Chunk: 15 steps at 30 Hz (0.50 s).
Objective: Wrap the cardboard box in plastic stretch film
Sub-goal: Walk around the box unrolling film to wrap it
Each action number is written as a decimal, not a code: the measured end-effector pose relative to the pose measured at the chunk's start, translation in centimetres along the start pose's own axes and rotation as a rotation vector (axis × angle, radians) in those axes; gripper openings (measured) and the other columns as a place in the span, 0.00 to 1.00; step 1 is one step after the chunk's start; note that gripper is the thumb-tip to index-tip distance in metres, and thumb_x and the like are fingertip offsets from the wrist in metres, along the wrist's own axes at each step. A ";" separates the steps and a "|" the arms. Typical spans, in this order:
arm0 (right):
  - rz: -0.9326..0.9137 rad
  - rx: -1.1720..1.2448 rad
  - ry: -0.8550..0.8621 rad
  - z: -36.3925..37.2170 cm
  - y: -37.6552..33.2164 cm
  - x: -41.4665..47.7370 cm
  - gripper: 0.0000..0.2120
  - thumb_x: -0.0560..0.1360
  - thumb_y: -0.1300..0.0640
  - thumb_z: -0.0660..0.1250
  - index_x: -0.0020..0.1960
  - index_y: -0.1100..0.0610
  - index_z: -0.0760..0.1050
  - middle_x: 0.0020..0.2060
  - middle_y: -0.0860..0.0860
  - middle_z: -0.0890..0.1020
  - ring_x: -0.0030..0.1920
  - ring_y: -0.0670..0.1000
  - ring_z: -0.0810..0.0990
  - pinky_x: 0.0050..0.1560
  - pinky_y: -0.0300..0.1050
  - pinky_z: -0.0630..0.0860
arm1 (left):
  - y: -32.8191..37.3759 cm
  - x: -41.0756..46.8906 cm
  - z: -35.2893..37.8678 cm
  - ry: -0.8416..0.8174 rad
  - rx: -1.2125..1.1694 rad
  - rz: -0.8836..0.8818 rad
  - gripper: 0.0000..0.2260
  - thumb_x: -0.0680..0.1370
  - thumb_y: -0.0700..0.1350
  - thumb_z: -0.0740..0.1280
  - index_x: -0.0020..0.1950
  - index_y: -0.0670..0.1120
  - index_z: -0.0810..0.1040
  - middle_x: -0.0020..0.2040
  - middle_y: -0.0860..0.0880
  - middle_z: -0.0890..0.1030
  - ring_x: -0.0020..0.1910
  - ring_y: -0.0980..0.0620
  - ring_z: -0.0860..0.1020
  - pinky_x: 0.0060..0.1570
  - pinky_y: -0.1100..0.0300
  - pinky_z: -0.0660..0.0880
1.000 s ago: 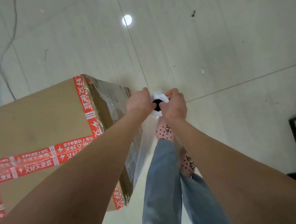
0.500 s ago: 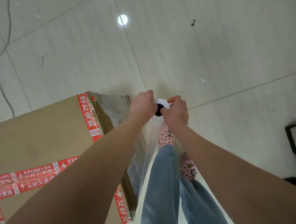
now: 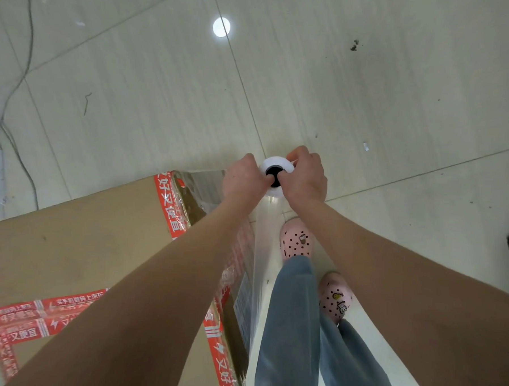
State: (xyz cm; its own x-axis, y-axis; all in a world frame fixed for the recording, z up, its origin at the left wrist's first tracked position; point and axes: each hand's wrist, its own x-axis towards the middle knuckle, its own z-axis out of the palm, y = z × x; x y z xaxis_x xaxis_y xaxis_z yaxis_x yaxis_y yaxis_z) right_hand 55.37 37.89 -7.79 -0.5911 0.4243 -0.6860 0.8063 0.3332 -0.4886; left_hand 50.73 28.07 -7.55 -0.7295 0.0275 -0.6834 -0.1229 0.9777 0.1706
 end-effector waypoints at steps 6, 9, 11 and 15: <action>-0.045 -0.042 -0.029 -0.1 -0.8 0.5 0.09 0.72 0.60 0.64 0.51 0.51 0.73 0.51 0.50 0.74 0.40 0.52 0.75 0.38 0.44 0.68 | 1.9 1.6 -1.2 0.024 0.295 0.330 0.09 0.74 0.40 0.64 0.54 0.43 0.72 0.48 0.45 0.75 0.45 0.43 0.76 0.37 0.55 0.68; -0.010 -0.002 -0.023 -0.3 -0.7 0.7 0.11 0.72 0.58 0.66 0.53 0.53 0.71 0.52 0.49 0.74 0.43 0.51 0.75 0.40 0.44 0.68 | 2.3 2.2 -1.8 -0.002 0.334 0.369 0.06 0.74 0.41 0.63 0.49 0.42 0.72 0.46 0.44 0.76 0.42 0.43 0.75 0.36 0.55 0.67; 0.035 -0.020 -0.035 -0.4 -0.7 0.7 0.14 0.72 0.57 0.67 0.56 0.52 0.69 0.53 0.50 0.72 0.42 0.51 0.74 0.38 0.43 0.66 | 2.0 2.6 -2.2 -0.015 0.312 0.332 0.04 0.73 0.42 0.63 0.45 0.44 0.70 0.43 0.44 0.75 0.40 0.44 0.74 0.35 0.56 0.66; 0.053 0.045 -0.053 -0.4 -1.9 1.3 0.17 0.71 0.58 0.67 0.59 0.52 0.69 0.55 0.51 0.71 0.42 0.51 0.74 0.38 0.42 0.68 | 1.3 3.6 -2.9 -0.009 0.151 0.174 0.06 0.72 0.44 0.65 0.44 0.45 0.70 0.40 0.47 0.73 0.38 0.46 0.72 0.32 0.59 0.65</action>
State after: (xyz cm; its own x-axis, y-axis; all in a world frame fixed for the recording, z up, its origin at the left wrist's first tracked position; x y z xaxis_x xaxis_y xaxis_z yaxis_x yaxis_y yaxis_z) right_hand 53.00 38.15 -7.55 -0.5465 0.3952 -0.7384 0.8374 0.2723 -0.4740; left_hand 46.02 28.78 -7.69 -0.7248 0.1994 -0.6595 0.1069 0.9782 0.1783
